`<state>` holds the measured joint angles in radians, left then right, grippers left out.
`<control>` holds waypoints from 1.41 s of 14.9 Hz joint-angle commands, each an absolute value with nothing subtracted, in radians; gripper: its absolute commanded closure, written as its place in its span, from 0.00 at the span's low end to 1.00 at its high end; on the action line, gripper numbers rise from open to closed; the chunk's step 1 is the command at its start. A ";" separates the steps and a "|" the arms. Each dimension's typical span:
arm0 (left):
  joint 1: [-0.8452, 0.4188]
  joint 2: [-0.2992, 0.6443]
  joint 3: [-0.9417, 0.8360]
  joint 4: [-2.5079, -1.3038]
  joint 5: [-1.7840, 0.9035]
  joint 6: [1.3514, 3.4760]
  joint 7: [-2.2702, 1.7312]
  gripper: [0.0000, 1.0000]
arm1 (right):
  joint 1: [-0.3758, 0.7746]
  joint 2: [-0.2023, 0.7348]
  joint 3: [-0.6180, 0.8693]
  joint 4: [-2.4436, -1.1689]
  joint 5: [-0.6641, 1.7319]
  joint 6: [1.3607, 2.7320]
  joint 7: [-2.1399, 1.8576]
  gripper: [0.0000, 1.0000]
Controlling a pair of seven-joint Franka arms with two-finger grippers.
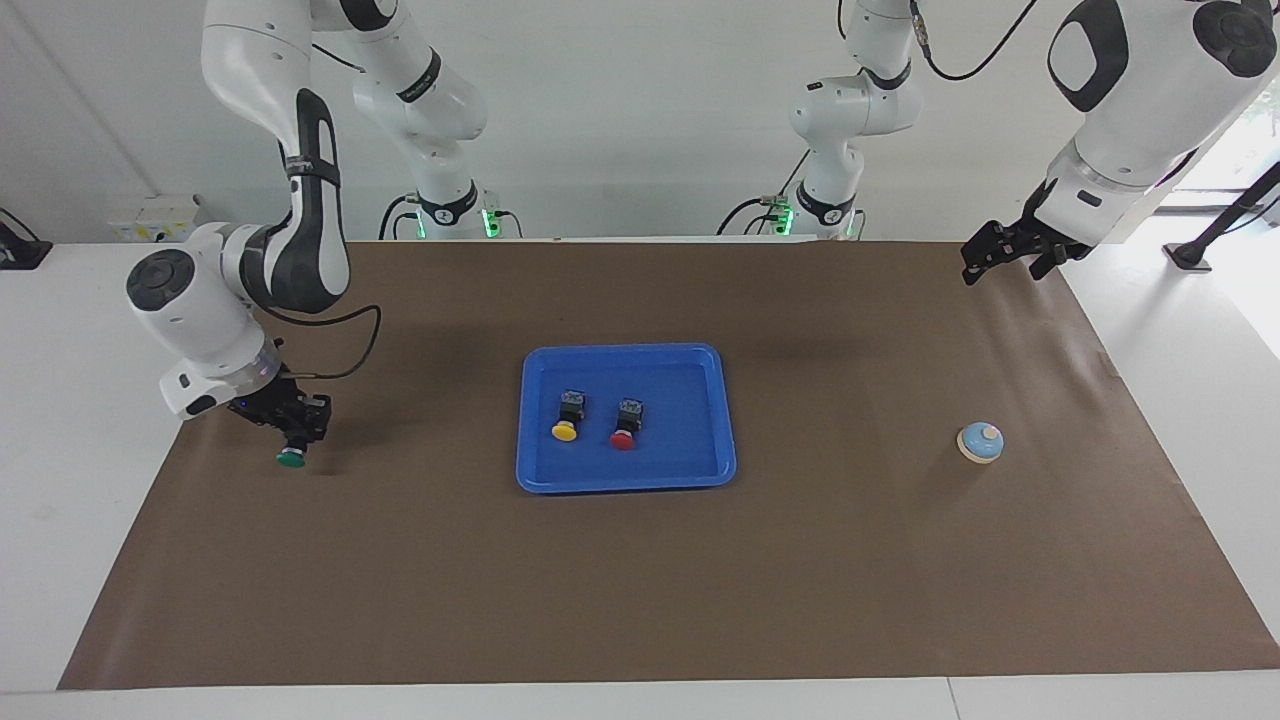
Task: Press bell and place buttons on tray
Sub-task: 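Carry the green button over the blue tray with the right gripper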
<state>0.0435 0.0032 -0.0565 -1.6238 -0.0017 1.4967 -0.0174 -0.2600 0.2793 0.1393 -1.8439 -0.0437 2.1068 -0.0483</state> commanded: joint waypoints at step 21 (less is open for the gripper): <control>0.041 -0.021 -0.052 -1.652 0.000 1.509 -0.021 0.00 | 0.525 0.512 0.140 -1.563 -0.035 2.199 0.764 1.00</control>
